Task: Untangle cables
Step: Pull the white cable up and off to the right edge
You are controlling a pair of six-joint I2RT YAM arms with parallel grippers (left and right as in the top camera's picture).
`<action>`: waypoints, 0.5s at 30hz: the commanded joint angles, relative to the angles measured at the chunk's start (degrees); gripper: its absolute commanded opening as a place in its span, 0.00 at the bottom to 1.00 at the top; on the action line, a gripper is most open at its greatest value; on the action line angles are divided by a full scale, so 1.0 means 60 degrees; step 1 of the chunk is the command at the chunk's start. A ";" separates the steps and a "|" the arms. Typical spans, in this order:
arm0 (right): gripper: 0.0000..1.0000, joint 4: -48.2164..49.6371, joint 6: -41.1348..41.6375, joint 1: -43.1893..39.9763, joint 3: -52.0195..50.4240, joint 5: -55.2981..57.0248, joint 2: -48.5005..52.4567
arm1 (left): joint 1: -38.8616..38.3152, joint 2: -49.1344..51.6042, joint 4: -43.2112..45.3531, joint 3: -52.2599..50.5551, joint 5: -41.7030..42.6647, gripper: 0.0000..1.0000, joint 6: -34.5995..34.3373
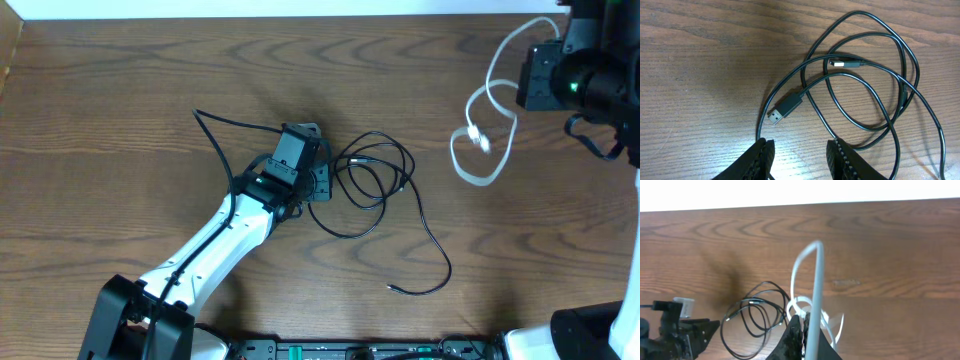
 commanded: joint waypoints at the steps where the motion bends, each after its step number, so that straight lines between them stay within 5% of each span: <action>1: 0.01 -0.0215 -0.0146 -0.0277 0.0106 0.0109 0.0004 | 0.0029 -0.0160 -0.0011 -0.0106 0.0066 0.40 0.0157; 15: 0.01 -0.0958 0.0087 -0.1220 0.0106 0.0361 0.0004 | 0.0029 -0.0160 -0.0058 -0.0106 0.0452 0.40 0.0197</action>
